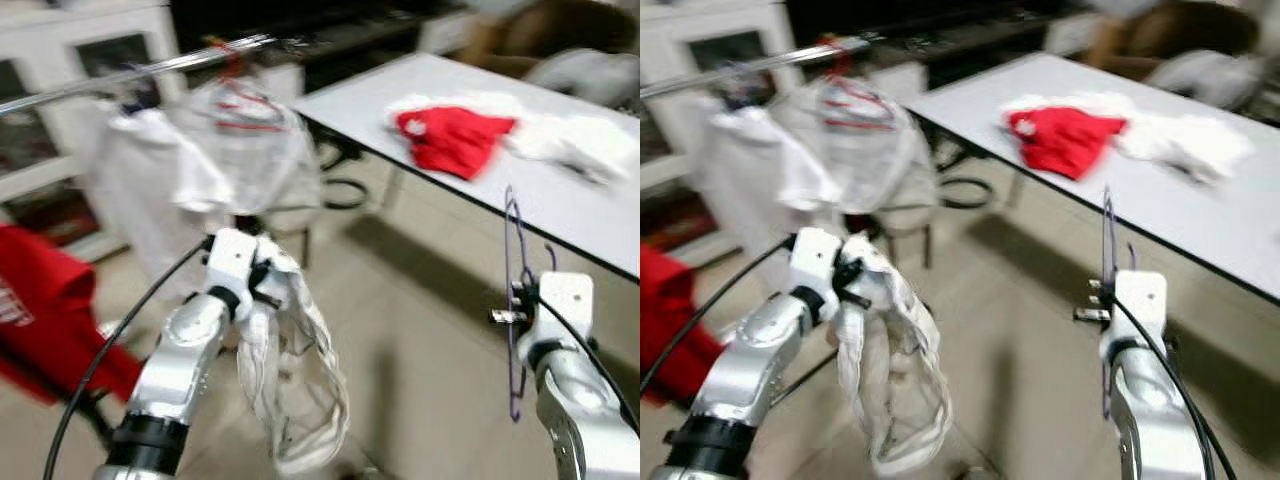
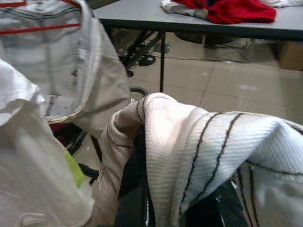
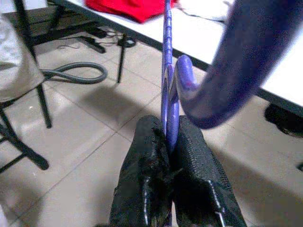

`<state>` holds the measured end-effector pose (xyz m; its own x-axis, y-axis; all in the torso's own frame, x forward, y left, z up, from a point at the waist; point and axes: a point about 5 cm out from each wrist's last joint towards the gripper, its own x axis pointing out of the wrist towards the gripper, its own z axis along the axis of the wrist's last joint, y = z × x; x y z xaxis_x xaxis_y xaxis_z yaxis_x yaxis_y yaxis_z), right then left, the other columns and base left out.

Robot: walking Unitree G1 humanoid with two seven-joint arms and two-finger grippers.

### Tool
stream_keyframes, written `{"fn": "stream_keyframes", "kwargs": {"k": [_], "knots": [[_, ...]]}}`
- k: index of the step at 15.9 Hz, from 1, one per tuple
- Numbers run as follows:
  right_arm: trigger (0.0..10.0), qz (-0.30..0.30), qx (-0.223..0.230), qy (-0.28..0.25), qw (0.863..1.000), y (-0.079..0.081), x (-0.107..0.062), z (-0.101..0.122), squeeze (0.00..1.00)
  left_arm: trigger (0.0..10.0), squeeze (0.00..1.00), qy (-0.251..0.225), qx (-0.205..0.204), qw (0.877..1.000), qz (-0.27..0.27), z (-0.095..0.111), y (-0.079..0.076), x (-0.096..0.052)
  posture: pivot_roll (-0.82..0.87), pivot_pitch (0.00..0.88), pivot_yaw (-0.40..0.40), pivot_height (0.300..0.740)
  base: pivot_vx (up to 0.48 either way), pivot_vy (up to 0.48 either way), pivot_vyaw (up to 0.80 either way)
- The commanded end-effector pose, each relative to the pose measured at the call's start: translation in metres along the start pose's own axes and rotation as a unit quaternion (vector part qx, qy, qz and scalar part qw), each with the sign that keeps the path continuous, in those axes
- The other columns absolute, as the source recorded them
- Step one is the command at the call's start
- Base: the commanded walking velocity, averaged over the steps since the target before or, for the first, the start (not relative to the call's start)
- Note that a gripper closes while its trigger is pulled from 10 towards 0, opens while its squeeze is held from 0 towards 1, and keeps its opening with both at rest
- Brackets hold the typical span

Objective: Hang hanger

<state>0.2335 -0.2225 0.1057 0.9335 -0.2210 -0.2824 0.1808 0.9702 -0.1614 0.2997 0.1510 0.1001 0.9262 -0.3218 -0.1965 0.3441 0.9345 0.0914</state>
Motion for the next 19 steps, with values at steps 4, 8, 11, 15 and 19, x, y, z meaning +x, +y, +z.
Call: {"fn": "stream_keyframes", "kwargs": {"k": [4, 8, 11, 15, 19], "knots": [[10.0, 0.008, -0.012, 0.003, 1.000, 0.001, 0.005, 0.001, 0.00, 10.0, 0.00, -0.038, -0.002, 0.999, 0.037, 0.009, 0.009, -0.004, -0.10, 0.000, -0.041, 0.740, 0.000, 0.000, -0.79], [10.0, 0.000, -0.012, 0.002, 1.000, -0.002, 0.003, 0.001, 0.00, 10.0, 0.00, -0.057, 0.009, 0.998, 0.038, 0.012, 0.010, -0.003, -0.12, 0.000, -0.022, 0.740, 0.000, 0.000, -0.79], [10.0, -0.012, -0.017, -0.003, 1.000, -0.008, 0.000, 0.004, 0.00, 10.0, 0.00, -0.063, 0.004, 0.998, 0.022, 0.015, 0.005, 0.000, -0.14, 0.000, -0.008, 0.740, 0.000, 0.000, -0.80], [10.0, -0.015, -0.023, -0.008, 1.000, -0.011, -0.004, 0.007, 0.00, 10.0, 0.00, -0.070, -0.007, 0.998, 0.006, 0.016, 0.000, 0.002, -0.15, 0.000, -0.011, 0.740, 0.063, 0.000, -0.79], [10.0, -0.013, -0.026, -0.009, 1.000, -0.010, -0.005, 0.009, 0.00, 10.0, 0.00, -0.073, -0.013, 0.997, 0.001, 0.018, -0.003, 0.003, -0.15, 0.000, -0.020, 0.740, 0.333, 0.000, -0.79]]}}
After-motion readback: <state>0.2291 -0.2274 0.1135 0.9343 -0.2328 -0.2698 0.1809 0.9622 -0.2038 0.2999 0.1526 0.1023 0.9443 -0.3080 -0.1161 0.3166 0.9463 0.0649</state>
